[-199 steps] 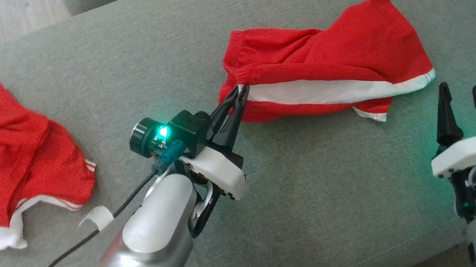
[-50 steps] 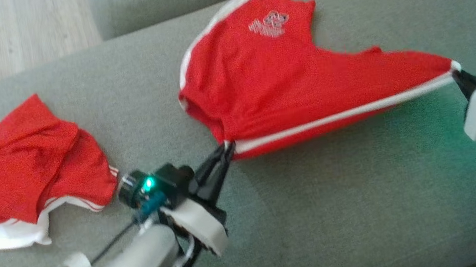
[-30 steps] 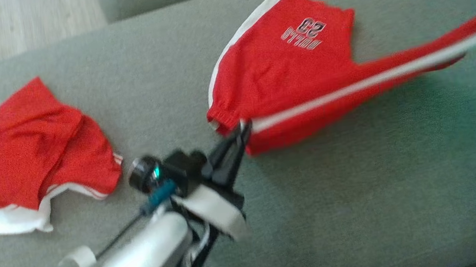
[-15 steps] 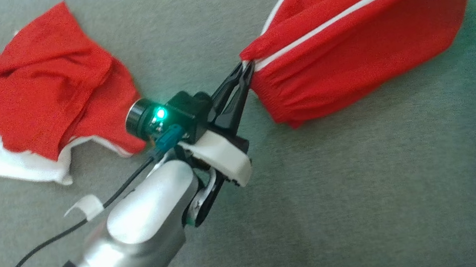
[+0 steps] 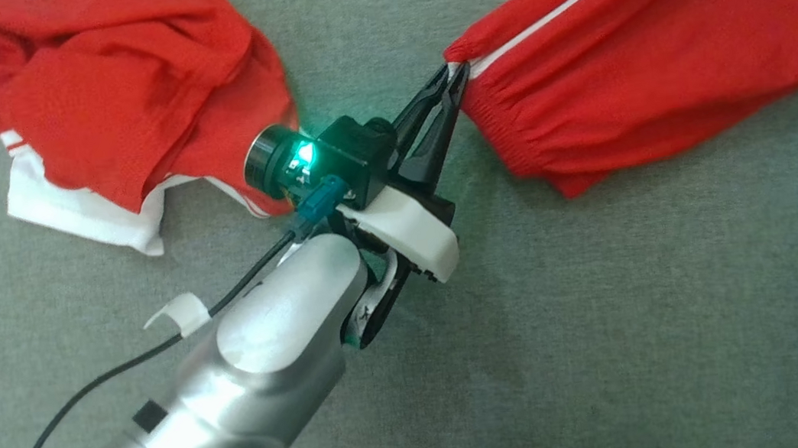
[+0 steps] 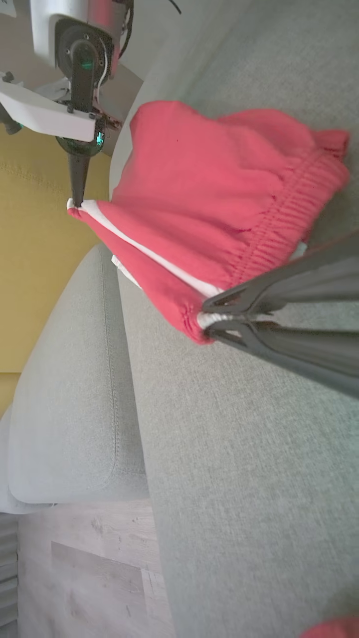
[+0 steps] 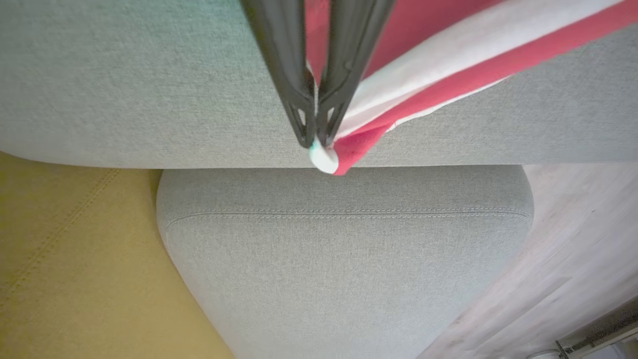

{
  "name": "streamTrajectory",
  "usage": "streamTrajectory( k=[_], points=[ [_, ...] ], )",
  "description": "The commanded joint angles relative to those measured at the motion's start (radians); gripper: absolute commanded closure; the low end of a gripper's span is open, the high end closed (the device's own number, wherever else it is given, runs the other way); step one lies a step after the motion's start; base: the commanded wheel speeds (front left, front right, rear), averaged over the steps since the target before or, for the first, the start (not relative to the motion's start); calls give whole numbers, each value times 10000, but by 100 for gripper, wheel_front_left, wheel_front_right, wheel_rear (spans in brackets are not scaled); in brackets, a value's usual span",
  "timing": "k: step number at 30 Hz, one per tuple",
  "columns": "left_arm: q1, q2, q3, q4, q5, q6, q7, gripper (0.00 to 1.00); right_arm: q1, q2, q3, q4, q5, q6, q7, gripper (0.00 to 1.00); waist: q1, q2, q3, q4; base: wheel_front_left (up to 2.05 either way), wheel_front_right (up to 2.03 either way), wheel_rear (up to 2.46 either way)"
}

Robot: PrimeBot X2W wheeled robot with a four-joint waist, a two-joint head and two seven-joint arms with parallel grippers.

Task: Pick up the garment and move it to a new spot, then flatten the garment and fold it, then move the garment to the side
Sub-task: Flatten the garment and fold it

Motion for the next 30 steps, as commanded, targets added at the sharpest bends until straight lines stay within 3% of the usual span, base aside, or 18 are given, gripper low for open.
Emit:
streamTrajectory(
  k=[1,8,16,23,30],
  points=[
    [-334,133,306,-177,18,-14,-84,0,-243,-158,65,-241,-83,-9,-116,0,-2,0,63,62,0,0,0],
    [-394,102,471,95,-38,25,-384,0,-570,25,-14,307,281,-9,-1368,0,-2,0,-139,-83,0,0,0],
    [-206,552,1201,-46,-43,464,-850,0,118,22,543,75,1277,-9,-2696,0,-2,0,-1191,-654,0,0,0],
    [569,1179,2284,-766,185,1076,-1007,0,1861,-30,1537,-1354,2141,-9,-3537,0,-2,0,-2407,-1239,0,0,0],
    [2200,1534,3481,-1742,788,1299,-1015,0,4211,146,1538,-3253,2362,-9,-3785,0,-2,0,-3437,-1651,0,0,0]
  ],
)
